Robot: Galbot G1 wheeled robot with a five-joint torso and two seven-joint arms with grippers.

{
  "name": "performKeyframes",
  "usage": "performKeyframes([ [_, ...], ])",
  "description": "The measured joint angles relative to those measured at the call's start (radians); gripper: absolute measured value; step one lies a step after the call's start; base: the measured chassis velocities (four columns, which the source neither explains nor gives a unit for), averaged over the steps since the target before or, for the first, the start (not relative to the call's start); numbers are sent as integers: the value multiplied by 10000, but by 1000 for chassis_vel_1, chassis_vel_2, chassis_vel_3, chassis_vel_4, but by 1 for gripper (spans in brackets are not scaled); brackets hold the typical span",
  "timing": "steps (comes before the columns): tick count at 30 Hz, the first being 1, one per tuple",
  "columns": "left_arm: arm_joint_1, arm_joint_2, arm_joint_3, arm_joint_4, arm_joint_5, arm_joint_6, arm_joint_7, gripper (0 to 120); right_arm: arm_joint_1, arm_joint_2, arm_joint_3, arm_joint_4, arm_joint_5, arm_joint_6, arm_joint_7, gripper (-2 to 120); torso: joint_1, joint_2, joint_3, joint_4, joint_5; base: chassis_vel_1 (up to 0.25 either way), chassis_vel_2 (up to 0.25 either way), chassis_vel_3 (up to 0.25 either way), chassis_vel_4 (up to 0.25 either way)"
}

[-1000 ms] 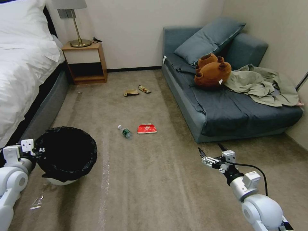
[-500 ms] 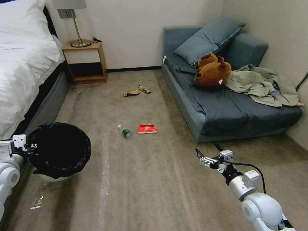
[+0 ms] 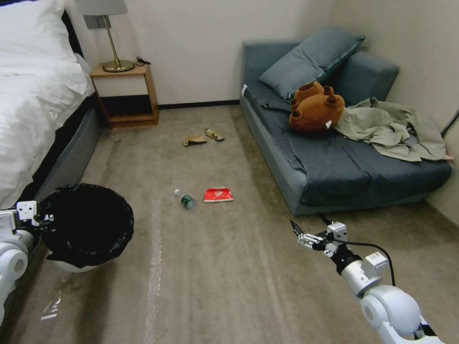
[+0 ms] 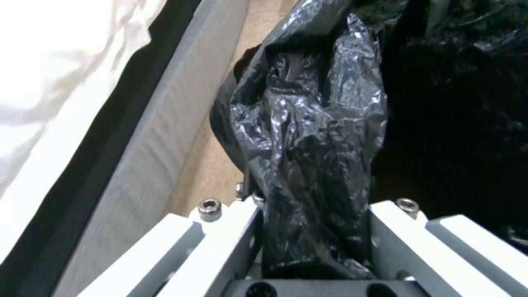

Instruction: Pick up the trash bin, then pick up the garbage on the floor and place it into the trash bin.

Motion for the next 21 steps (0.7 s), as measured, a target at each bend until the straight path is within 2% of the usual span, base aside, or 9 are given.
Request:
performKeyframes([
  [8, -162, 148, 23, 98, -143, -6, -4, 4, 168, -149, -330, 74, -188, -96, -6, 100, 1, 0, 2, 0, -2, -189, 198, 194, -190],
  [21, -258, 202, 27, 224, -235, -28, 14, 4, 176, 53, -726, -16, -585, -117, -33, 100, 0, 0, 0, 1, 0, -83, 83, 74, -84],
])
